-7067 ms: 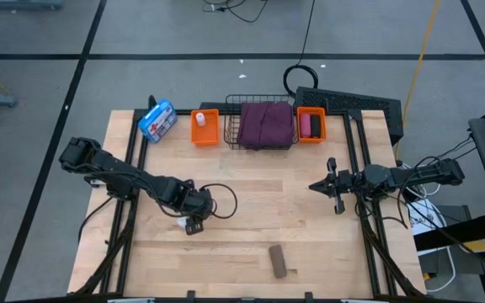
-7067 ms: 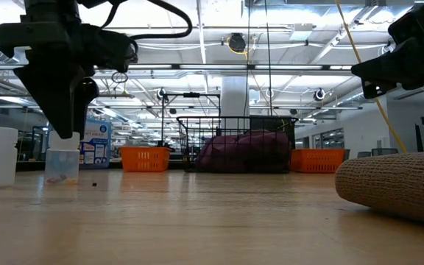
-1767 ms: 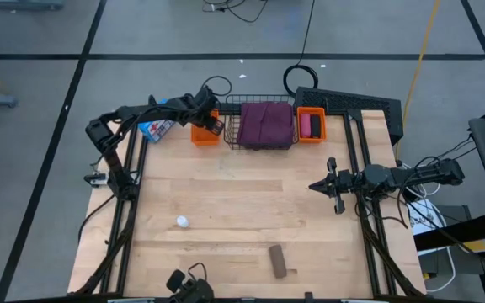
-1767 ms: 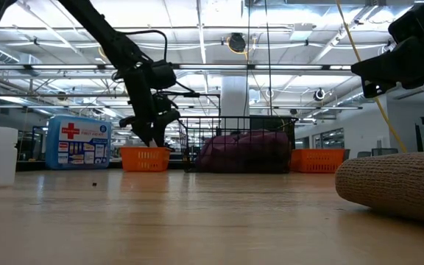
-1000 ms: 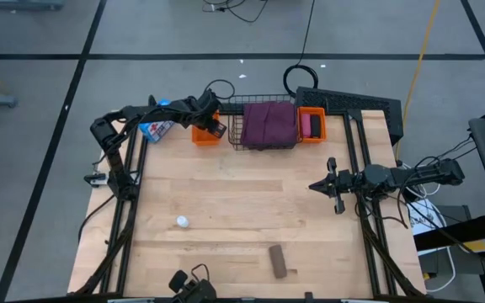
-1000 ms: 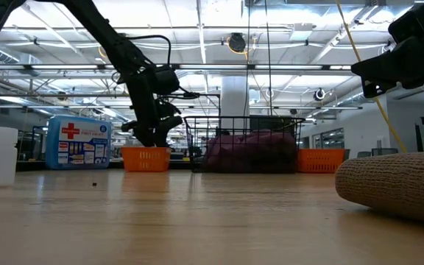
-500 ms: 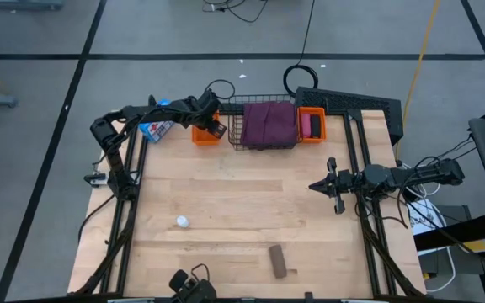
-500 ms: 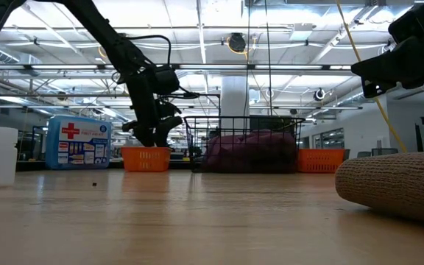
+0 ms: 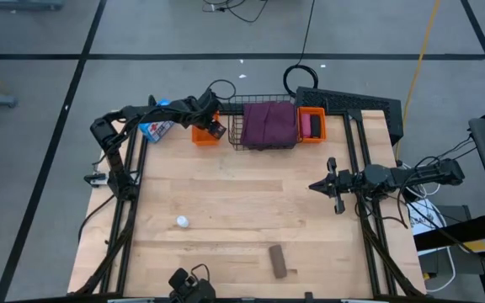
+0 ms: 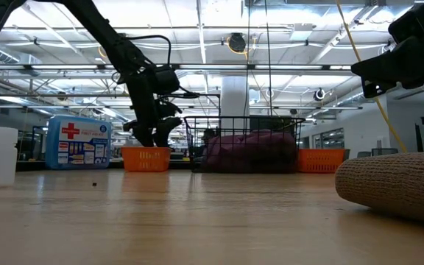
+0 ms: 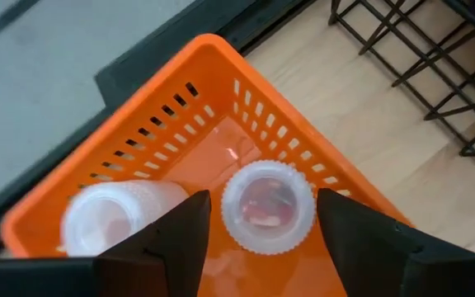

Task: Pick & place medical supplies in basket/bin
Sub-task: Put the white pill bottle into the left orange bin

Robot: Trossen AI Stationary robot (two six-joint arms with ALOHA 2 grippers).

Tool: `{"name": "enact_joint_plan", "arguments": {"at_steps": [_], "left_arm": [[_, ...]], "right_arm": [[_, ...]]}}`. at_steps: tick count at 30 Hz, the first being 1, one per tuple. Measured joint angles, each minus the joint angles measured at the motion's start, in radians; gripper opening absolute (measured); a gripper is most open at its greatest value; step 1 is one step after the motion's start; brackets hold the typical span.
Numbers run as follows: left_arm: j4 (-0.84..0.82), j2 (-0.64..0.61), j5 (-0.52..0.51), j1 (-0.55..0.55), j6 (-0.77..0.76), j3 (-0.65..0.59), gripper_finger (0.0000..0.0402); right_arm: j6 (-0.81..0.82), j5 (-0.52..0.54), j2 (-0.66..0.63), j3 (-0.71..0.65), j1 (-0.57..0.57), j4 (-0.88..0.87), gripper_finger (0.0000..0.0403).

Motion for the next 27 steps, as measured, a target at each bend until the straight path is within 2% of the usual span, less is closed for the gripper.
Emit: {"name": "enact_joint_plan", "arguments": {"at_steps": [5,14,21,27], "left_arm": [[-0.006,-0.027,-0.058,0.000,0.029,0.000,0.0232],[-0.037,-0.142,-0.059,-0.011,0.035,0.000,0.0234],[-0.167,-0.252,-0.058,-0.051,0.032,0.000,0.0234],[-0.324,-0.351,-0.056,-0.133,0.030,0.000,0.0235]], "right_arm": [[0.000,0.000,0.000,0.000,0.000,0.000,0.0000],[0.000,0.000,0.000,0.000,0.000,0.000,0.0000],[0.000,0.000,0.000,0.000,0.000,0.000,0.0000],[0.000,0.000,0.000,0.000,0.000,0.000,0.0000]]}}
